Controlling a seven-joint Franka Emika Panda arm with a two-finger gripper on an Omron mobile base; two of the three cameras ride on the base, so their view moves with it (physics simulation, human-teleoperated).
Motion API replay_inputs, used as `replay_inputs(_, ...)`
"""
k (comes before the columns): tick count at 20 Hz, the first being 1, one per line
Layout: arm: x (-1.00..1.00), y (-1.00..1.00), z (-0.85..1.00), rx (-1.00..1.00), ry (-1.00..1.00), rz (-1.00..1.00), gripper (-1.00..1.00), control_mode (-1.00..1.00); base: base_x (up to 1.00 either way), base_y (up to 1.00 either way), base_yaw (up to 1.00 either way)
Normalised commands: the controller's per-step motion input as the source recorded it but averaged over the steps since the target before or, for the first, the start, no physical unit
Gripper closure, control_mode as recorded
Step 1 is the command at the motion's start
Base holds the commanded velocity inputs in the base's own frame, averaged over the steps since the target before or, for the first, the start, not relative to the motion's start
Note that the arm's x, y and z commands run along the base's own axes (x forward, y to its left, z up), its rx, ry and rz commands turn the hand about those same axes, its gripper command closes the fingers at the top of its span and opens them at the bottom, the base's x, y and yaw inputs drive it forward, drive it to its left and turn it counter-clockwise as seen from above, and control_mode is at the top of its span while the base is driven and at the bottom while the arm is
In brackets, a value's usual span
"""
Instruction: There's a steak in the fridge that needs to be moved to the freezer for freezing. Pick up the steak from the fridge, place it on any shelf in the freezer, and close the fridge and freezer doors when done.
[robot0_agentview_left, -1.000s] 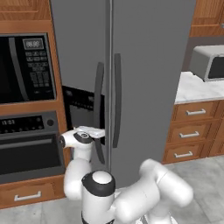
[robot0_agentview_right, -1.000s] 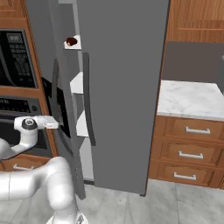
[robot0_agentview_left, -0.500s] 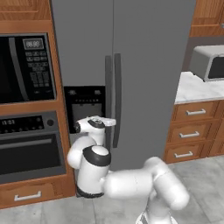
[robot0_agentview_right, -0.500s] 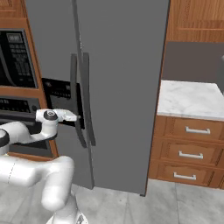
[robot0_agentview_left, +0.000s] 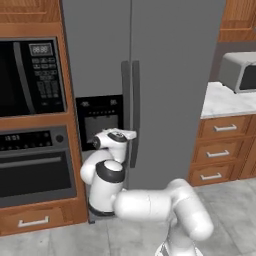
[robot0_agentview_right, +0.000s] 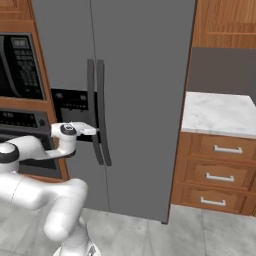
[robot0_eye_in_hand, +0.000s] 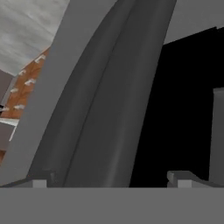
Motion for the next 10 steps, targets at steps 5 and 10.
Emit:
replay_inputs(5, 0.71, -0.25, 0.00, 0.00, 0.03, 0.00, -1.00, -1.00, 0.00, 0.00, 0.00)
replay_inputs(10, 0.54, -0.01, 0.00, 0.00, 0.13, 0.00, -1.00, -1.00, 0.00, 0.00, 0.00)
